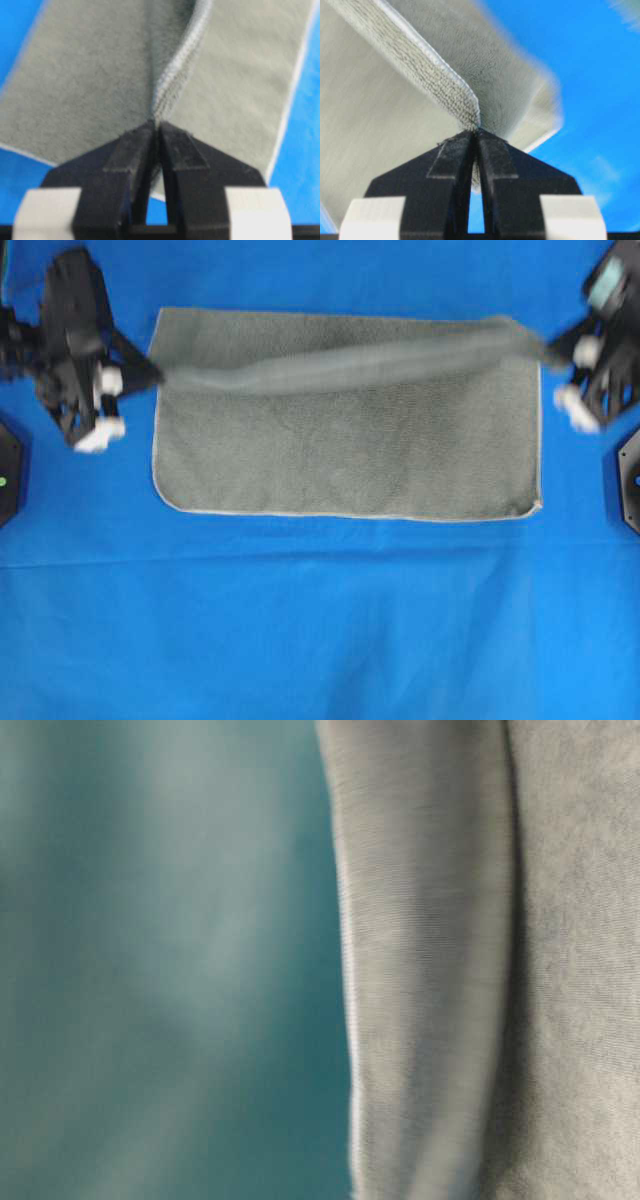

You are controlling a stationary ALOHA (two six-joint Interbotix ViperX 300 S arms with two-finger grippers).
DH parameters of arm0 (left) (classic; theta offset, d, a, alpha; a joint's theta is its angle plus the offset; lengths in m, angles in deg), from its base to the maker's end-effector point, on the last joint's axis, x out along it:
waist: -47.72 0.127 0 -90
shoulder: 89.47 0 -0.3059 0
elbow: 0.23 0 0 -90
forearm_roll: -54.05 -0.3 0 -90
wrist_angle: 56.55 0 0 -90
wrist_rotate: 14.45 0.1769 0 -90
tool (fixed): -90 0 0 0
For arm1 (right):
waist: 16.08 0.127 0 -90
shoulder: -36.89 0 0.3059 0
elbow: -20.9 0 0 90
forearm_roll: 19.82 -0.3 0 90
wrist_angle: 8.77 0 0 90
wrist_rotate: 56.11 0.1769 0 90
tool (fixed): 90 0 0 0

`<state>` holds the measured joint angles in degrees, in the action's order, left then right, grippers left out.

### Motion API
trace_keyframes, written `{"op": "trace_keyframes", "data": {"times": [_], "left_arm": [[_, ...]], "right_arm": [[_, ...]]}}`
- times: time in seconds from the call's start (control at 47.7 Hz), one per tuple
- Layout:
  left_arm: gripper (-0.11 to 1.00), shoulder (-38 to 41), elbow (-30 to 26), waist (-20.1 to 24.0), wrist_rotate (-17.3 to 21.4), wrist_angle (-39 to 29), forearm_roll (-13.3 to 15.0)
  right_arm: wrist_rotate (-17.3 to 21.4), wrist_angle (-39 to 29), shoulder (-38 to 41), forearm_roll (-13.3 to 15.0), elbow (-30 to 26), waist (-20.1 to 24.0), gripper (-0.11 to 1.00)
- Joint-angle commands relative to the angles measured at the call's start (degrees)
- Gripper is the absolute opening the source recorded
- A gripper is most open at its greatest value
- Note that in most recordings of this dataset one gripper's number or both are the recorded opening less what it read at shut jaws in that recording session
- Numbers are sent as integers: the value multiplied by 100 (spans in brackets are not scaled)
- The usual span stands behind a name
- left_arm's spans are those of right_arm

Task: Fold a large towel.
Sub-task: 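Lay the towel flat by dragging both grippers toward the near edge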

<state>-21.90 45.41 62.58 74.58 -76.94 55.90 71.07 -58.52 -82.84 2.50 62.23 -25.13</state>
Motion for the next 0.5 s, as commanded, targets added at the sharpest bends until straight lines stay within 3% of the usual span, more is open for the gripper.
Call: {"op": "trace_keyframes", "data": {"times": [0.0, 0.21, 0.378, 0.483], "left_arm": [[3, 114, 396, -281, -132, 624, 18], [3, 940, 967, -967, -923, 2162, 18], [3, 1591, 844, -1345, -1248, 2259, 9], [3, 1784, 782, -1450, -1301, 2224, 9]], "right_arm": [[70, 237, 97, -237, 220, 237, 3], [264, 1459, 439, -809, 1055, 633, 3], [457, 2303, 633, -1020, 1441, 721, 3], [483, 2461, 694, -1072, 1450, 800, 3]]}}
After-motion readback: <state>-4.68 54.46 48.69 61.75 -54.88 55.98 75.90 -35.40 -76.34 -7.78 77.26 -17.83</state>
